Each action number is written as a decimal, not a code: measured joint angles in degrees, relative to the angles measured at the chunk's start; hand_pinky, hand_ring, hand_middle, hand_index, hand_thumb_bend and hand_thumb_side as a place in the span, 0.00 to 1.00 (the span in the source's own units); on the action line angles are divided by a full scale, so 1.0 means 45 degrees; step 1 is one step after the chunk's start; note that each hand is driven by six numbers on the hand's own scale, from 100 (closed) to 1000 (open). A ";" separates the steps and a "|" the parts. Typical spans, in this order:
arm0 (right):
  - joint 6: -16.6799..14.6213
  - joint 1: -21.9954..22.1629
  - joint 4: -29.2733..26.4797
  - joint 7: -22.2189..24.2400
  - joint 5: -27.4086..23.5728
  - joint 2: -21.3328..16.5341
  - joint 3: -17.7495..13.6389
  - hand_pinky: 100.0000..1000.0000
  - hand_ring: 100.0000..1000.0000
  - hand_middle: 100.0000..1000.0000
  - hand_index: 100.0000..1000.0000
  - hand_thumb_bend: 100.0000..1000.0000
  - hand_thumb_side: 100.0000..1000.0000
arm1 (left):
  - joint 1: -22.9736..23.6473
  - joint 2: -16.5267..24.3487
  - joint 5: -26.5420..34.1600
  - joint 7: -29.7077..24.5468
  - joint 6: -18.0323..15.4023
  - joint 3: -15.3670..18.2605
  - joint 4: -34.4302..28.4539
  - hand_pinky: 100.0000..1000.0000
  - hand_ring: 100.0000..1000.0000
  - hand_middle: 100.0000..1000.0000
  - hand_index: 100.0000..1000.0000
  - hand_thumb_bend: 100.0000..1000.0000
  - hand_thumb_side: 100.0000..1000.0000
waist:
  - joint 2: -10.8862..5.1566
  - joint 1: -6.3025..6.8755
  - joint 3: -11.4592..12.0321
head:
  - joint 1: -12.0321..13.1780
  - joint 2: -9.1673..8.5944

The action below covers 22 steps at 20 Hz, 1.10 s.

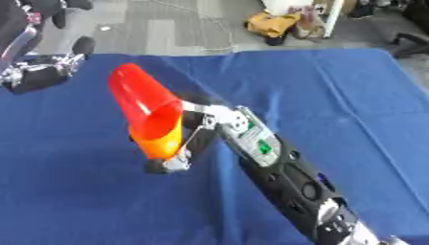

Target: Pour the contents of one cup into another cup.

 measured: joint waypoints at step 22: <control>-0.3665 0.0291 0.4736 -0.3762 0.4205 -0.0597 -0.2878 0.65 0.81 0.58 0.86 0.52 0.46 | 0.4148 -0.0486 0.4386 0.0999 0.3080 -0.0192 -0.4158 0.21 0.31 0.43 0.76 0.32 0.82 | 0.0043 0.0062 0.0019 | -0.0004 -0.0094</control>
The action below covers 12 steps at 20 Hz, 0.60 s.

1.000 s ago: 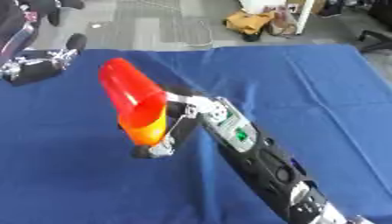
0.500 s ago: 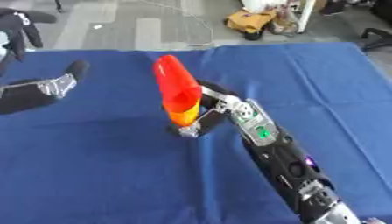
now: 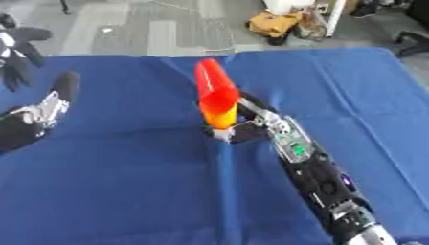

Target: Pour the contents of one cup into another cup.

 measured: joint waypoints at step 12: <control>-0.0713 0.0245 0.0412 -0.1384 0.2350 -0.0234 -0.0561 0.72 0.85 0.66 0.90 0.63 0.66 | 0.0999 -0.0120 0.2355 0.0659 -0.0517 0.0444 -0.0021 0.20 0.30 0.42 0.75 0.29 0.85 | 0.0021 -0.0107 0.0000 | 0.0059 -0.0001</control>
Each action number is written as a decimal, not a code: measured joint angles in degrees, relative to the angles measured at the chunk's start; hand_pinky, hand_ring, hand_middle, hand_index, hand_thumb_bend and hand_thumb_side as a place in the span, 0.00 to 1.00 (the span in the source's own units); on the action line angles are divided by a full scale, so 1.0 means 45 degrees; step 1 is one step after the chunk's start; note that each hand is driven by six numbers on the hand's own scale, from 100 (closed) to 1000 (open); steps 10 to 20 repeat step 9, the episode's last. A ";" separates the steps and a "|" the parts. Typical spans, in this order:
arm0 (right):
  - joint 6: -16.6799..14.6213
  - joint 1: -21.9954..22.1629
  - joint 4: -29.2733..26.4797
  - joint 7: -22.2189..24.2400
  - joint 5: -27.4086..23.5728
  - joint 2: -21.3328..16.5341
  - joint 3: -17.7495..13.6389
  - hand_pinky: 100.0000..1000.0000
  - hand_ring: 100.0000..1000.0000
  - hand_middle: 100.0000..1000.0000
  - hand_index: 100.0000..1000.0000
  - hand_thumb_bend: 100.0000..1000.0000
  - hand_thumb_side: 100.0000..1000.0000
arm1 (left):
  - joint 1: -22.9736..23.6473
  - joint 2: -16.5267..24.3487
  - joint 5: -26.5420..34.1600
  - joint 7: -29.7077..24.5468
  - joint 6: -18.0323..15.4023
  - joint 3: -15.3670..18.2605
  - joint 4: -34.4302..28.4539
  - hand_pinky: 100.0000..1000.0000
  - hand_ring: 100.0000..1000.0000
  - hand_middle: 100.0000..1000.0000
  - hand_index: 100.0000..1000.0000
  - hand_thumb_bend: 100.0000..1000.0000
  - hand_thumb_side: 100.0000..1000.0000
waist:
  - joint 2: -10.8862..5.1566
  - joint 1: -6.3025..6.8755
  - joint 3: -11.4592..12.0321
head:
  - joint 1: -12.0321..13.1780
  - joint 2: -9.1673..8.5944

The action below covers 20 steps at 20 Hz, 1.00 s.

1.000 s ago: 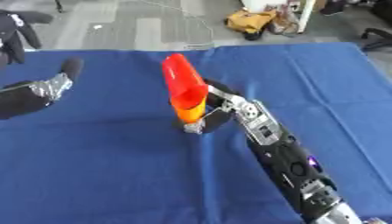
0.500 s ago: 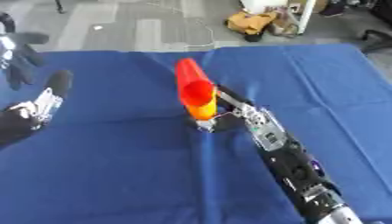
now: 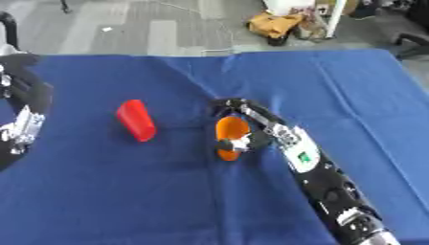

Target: Pour the contents of one cup into another cup.

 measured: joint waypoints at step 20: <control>0.0804 0.0229 -0.1040 -0.1698 0.0870 -0.0304 -0.0936 0.66 0.82 0.62 0.88 0.63 0.63 | 0.0486 0.0001 0.1767 0.0308 -0.0308 0.0454 0.0011 0.20 0.30 0.42 0.74 0.30 0.86 | 0.0004 -0.0049 -0.0030 | 0.0155 -0.0002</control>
